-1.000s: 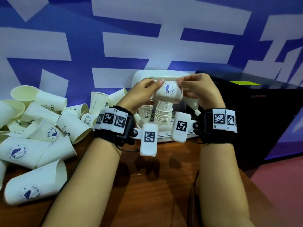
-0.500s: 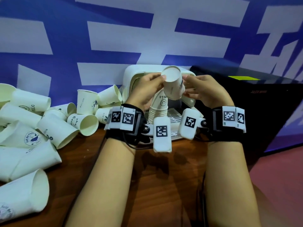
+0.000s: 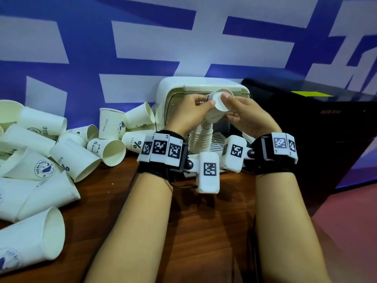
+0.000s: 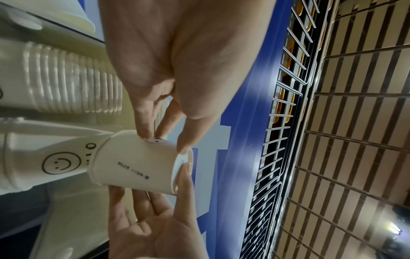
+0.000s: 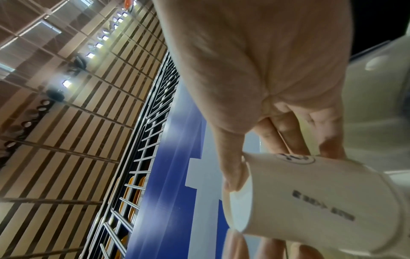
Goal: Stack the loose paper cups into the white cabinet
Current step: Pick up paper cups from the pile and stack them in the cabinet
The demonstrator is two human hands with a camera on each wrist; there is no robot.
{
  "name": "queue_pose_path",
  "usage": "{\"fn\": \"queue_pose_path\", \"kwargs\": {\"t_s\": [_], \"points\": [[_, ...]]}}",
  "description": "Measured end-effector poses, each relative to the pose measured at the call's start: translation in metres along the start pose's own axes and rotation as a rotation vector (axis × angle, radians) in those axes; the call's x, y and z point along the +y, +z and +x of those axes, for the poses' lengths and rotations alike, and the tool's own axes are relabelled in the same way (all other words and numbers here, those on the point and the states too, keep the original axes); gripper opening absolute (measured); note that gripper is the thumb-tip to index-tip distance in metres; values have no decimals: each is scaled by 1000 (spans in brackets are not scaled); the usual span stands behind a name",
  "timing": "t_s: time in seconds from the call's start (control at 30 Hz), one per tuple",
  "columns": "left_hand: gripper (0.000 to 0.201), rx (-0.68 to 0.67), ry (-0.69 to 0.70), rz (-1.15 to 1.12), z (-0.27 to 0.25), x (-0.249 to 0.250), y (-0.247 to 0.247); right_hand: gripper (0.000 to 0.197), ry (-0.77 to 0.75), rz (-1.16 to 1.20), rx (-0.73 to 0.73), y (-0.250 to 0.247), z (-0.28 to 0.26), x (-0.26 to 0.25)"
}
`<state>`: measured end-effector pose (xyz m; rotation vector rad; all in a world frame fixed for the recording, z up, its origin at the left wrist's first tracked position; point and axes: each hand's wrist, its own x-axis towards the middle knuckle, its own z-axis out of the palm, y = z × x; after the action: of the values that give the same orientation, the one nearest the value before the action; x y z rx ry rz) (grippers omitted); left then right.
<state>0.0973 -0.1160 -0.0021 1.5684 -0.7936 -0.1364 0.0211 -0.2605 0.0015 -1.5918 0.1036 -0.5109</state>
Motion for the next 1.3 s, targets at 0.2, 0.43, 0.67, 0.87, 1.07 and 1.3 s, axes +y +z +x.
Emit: {"fn": "queue_pose_path", "kwargs": {"t_s": [0.2,0.43,0.67,0.87,1.07,1.3], "points": [[46,-59,6,60,1,-10,0,28,-26,116,22,1,4,8],[63,-116,17,45,2,-20,2,24,-67,307,98,4,10,22],[81,-117,-36,50,3,-28,5,17,-85,420,123,8,15,28],[98,-155,-107,14,11,-33,12,14,-79,408,145,10,13,28],[104,-143,-118,-4,15,-35,9,25,-46,250,166,8,17,30],[105,-77,-67,112,14,-28,13,30,-16,130,194,6,17,21]]}}
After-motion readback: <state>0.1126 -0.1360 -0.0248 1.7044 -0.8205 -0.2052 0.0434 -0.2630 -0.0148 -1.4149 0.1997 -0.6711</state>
